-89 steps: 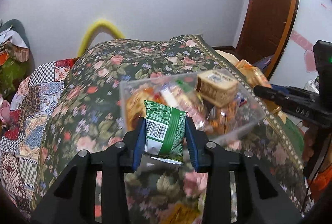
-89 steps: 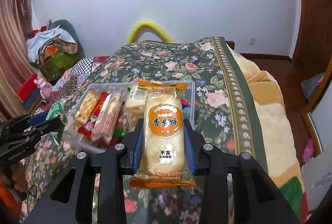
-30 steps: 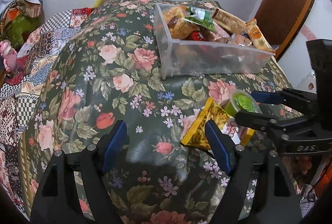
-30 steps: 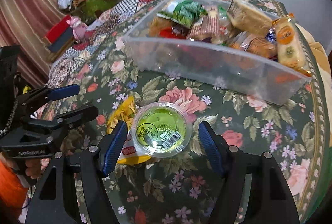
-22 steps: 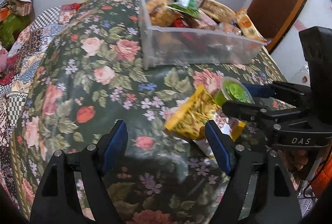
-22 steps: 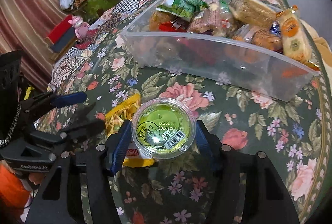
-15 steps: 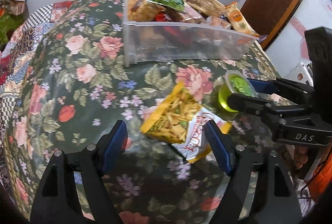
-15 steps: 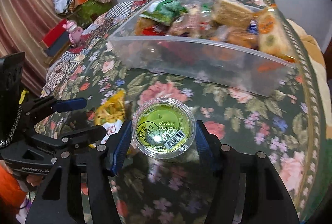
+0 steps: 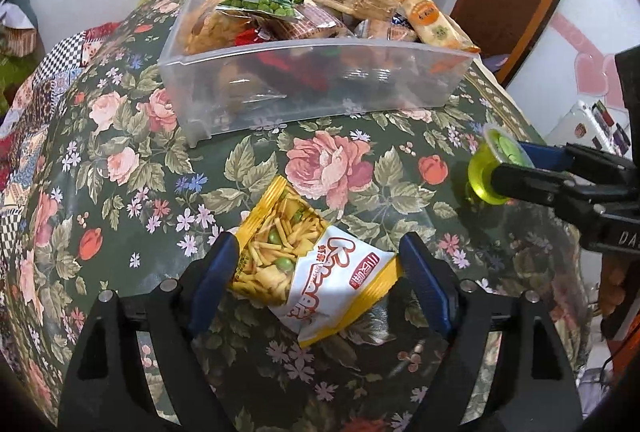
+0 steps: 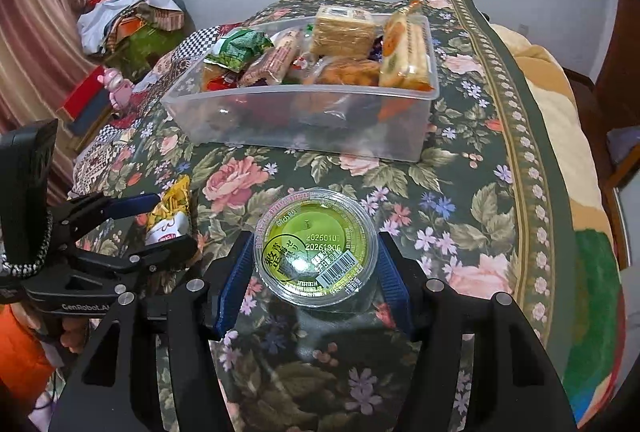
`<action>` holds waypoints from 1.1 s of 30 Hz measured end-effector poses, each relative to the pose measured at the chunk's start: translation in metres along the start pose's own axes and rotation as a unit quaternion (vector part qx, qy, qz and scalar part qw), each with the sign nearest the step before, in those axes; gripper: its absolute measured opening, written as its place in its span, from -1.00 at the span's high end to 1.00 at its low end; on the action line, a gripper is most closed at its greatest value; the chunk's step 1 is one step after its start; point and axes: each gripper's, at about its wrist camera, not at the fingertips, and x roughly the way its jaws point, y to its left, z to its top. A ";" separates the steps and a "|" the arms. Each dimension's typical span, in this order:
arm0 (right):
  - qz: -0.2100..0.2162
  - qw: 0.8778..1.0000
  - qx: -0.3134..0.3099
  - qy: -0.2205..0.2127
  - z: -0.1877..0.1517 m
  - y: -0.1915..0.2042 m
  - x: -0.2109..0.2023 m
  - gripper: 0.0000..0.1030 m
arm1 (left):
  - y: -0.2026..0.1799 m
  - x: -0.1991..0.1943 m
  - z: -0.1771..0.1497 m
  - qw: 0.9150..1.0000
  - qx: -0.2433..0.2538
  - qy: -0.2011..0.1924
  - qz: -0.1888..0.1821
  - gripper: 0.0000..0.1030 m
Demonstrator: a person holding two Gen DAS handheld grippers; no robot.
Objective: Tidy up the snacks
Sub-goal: 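Lower the chip bag into the box with the left tool while the right sets the jelly cup in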
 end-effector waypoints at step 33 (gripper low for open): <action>0.007 0.997 -0.011 -0.071 0.048 0.011 -0.013 -0.10 | 0.024 -0.051 0.047 0.996 -0.022 -0.087 0.010 0.53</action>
